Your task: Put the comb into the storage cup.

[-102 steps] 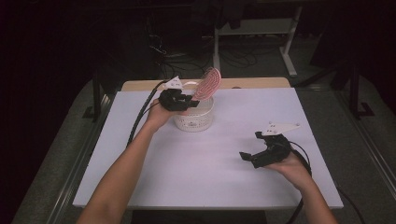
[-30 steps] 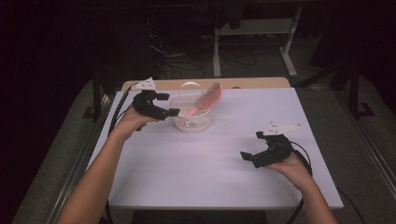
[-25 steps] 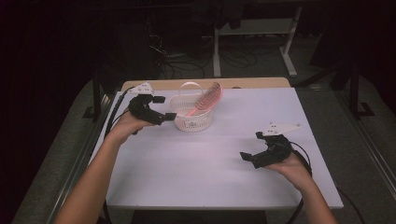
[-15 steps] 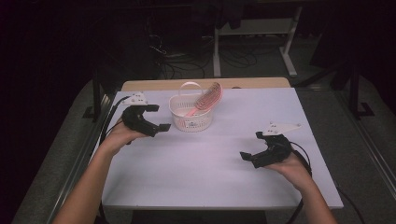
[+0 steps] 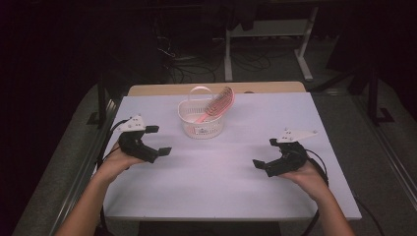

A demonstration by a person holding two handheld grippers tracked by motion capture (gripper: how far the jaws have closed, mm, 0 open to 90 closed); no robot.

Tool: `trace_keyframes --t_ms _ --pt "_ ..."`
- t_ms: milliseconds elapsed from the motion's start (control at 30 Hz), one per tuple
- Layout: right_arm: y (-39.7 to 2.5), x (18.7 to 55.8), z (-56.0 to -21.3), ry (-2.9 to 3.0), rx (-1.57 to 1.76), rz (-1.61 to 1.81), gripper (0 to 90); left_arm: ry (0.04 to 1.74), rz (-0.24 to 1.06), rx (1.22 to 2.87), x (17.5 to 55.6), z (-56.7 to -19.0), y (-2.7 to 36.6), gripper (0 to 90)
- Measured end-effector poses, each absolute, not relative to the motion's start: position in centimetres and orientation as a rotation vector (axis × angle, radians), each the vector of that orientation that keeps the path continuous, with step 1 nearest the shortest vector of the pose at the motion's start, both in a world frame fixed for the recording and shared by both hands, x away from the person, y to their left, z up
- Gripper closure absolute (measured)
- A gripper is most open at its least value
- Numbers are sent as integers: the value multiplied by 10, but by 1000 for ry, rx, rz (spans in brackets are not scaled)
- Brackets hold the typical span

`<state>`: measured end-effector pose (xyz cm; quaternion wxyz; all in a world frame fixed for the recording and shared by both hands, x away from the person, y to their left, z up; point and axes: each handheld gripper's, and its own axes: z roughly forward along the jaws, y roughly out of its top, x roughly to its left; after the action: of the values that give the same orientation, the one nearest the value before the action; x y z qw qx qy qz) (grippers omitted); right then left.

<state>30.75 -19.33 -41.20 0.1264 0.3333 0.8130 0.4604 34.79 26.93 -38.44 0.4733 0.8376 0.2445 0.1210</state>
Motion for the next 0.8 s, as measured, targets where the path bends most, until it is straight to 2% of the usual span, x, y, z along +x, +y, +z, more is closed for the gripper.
trace_keyframes --t_ms 300,800 --pt "-193 307 -414 2370 971 1333 0 620 276 2052 329 -398 281 16" --pt "-195 305 -417 2369 981 1330 0 631 253 2074 322 -414 285 16"
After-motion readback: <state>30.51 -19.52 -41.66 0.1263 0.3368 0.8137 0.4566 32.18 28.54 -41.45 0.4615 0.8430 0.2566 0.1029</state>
